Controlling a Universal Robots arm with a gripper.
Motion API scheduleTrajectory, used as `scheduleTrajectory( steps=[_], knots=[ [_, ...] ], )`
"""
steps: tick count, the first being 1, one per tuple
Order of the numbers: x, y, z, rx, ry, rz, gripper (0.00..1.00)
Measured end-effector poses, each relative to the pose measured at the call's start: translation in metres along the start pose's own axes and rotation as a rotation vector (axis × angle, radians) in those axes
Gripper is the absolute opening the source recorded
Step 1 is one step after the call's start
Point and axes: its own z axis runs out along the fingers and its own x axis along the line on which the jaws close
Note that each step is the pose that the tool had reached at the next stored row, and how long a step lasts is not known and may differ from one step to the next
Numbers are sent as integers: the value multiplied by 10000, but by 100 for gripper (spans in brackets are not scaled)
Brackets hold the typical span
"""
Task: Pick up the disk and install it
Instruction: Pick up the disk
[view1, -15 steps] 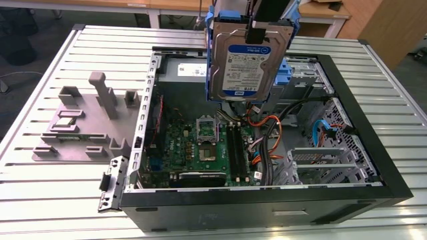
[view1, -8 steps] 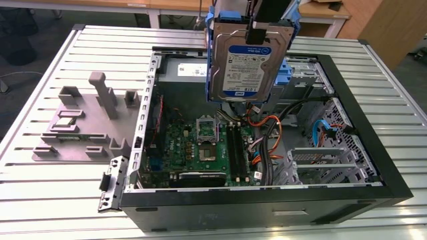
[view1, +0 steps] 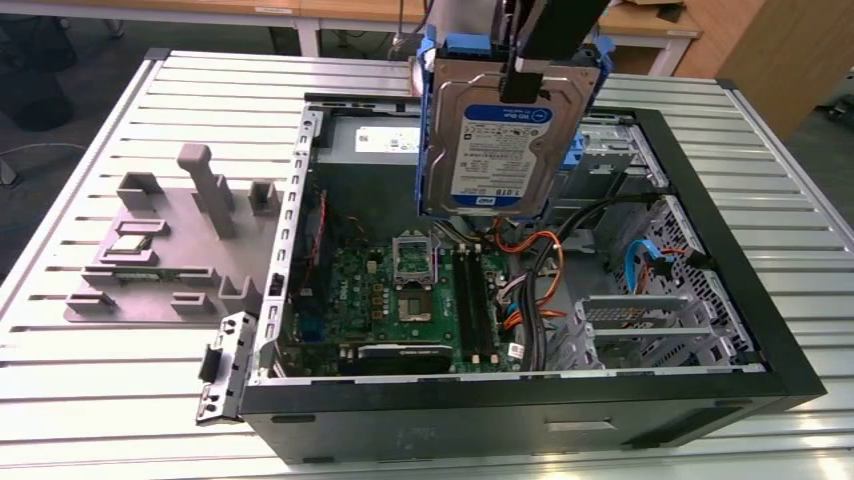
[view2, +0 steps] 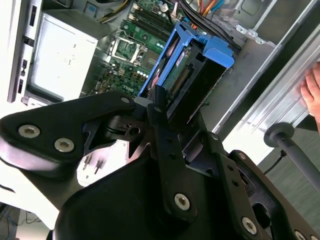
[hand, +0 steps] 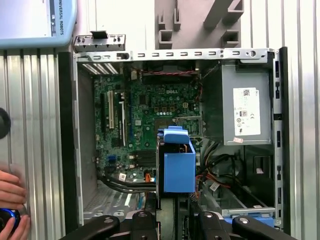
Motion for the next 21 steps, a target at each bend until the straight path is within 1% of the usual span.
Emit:
scheduleTrajectory(
  steps=[14,16,19,21],
  knots=[
    [319,-60,-5,0,1,1,35],
    [342,-63,-4,0,0,0,35],
    [343,-63,-5,0,0,2,35],
    [343,-76,-4,0,1,-1,35]
  ],
)
